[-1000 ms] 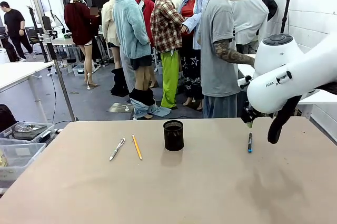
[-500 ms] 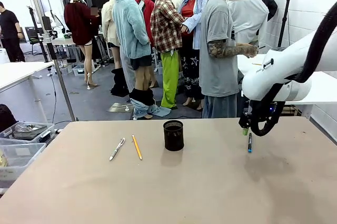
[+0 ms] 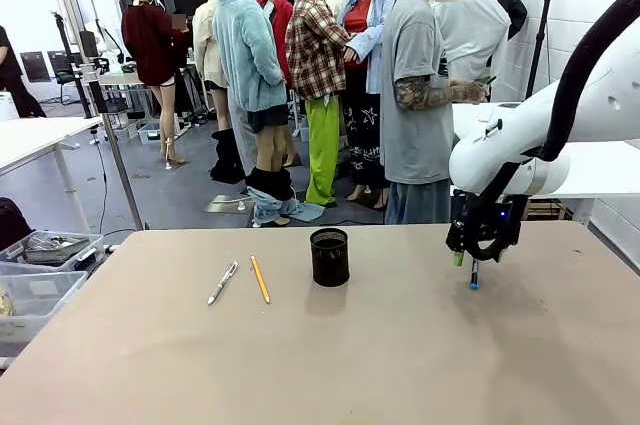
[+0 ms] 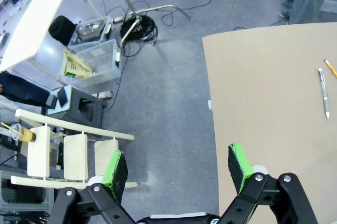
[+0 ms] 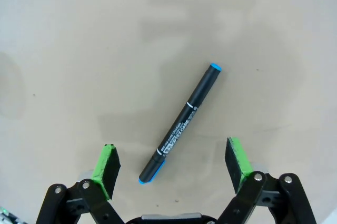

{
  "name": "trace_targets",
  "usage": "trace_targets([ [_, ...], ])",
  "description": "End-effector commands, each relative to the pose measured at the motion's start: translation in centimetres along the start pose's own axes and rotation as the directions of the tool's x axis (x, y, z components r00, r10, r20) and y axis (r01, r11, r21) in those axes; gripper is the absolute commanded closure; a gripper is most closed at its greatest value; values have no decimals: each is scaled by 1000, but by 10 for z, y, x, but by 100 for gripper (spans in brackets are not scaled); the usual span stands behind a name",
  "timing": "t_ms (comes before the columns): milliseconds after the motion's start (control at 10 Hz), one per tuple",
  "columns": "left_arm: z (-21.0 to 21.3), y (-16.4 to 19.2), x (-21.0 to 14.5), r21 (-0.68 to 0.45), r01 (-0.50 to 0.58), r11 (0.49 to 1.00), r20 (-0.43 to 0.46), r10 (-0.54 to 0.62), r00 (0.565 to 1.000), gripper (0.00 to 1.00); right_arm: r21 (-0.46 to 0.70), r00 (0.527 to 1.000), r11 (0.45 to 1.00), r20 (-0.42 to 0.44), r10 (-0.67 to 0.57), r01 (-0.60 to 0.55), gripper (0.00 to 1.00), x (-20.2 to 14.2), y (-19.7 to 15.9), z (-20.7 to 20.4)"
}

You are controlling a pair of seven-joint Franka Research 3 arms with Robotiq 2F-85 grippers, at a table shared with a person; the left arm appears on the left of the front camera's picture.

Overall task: Place the pens into the pen holder.
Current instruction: Pick up a writing instrument from the table and place it into the Pen holder.

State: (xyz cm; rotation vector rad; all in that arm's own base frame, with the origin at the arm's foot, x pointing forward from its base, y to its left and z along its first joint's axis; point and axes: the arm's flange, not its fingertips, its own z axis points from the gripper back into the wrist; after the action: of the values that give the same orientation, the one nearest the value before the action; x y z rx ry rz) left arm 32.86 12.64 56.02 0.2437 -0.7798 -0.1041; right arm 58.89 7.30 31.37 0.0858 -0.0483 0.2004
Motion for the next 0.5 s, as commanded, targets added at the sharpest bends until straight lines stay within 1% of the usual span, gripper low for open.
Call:
trace_targets([
  [0,1,-1,0,18,-5,1000,-7,5,1000,0,-14,998,999,-53,-42,41,0,15,0,-8],
  [400,1,-1,0,18,-5,1000,-7,5,1000,0,-55,992,998,-125,-33,26,0,23,3,-18],
])
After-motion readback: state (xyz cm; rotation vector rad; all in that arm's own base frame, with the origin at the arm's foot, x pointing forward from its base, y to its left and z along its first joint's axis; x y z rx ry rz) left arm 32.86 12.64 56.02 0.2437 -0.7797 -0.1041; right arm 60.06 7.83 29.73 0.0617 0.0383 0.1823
